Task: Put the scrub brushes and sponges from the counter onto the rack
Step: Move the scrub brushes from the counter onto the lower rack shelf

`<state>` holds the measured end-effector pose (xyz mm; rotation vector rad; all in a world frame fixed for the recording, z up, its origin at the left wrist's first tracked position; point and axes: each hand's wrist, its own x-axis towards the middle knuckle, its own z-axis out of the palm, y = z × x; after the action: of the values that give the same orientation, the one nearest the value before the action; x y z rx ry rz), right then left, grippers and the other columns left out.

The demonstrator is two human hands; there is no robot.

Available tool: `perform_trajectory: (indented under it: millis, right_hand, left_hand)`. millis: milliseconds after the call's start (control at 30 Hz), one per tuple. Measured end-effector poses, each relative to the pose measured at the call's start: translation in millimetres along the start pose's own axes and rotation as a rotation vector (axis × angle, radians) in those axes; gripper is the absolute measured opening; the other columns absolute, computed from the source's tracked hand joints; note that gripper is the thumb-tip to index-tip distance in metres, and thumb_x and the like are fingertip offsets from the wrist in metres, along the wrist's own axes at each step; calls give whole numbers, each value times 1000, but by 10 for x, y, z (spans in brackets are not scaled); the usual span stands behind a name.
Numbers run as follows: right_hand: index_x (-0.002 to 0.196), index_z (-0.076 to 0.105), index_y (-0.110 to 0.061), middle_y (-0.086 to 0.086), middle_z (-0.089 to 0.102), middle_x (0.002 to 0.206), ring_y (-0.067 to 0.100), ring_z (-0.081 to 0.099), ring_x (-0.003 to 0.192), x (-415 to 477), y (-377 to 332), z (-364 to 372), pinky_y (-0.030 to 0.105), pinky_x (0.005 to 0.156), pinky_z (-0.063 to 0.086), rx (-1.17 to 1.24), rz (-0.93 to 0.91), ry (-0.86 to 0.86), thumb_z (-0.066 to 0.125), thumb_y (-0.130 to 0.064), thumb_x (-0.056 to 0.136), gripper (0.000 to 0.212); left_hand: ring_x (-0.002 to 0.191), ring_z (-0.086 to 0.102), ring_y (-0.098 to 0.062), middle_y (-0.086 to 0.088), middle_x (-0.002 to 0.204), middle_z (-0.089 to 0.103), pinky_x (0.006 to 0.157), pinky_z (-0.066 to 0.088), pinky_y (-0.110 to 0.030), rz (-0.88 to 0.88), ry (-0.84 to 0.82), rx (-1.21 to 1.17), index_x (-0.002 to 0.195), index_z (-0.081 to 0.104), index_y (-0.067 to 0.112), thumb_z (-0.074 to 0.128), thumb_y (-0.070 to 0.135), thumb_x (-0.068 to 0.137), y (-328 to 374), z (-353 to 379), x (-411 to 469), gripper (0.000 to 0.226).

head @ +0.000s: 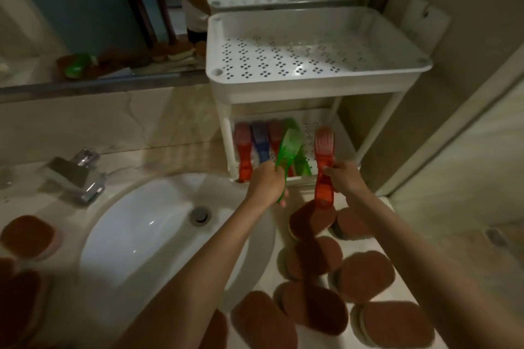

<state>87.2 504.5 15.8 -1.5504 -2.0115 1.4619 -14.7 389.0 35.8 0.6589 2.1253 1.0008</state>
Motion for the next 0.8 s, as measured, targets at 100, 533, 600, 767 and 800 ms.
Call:
perform_trajectory:
  millis: [100,533,600,767,800]
  right_hand:
    - [109,62,9,26,65,105,34,61,91,391,-136,-49,42,81,48,-162,-40,3,46,-5,93,27]
    - [113,56,8,18,59,87,25,54,75,1125,-104,151,30,64,40,-413,-58,-117,36,-14,99,33]
    - [114,55,6,16,56,88,23,50,77,1168,-61,166,30,67,39,-430,-87,-114,36,-17,99,34]
    - [133,37,-1,21,56,107,28,55,90,1162,-2,169,33,84,46,-568,-183,-114,32,-17,100,37]
    - [135,36,-1,23,57,116,32,57,99,1154,24,167,35,91,46,-598,-203,-112,34,-15,100,38]
  left_hand:
    - [30,52,-6,-3,55,48,36,36,-18,-20,95,44,71,44,6,32,14,99,124,59,228,31]
    - [16,40,-4,-10,53,54,23,28,-12,-162,126,-122,90,51,-2,32,10,98,67,155,696,24]
    - [16,40,-4,-11,55,54,23,27,-12,-167,105,-154,89,49,-3,31,10,98,53,155,719,24]
    - [17,41,-3,-12,58,53,23,27,-11,-166,93,-191,89,49,-2,32,10,98,63,165,738,23]
    - [17,41,-3,-12,57,53,23,27,-11,-167,97,-197,89,49,-1,32,10,97,60,172,743,22]
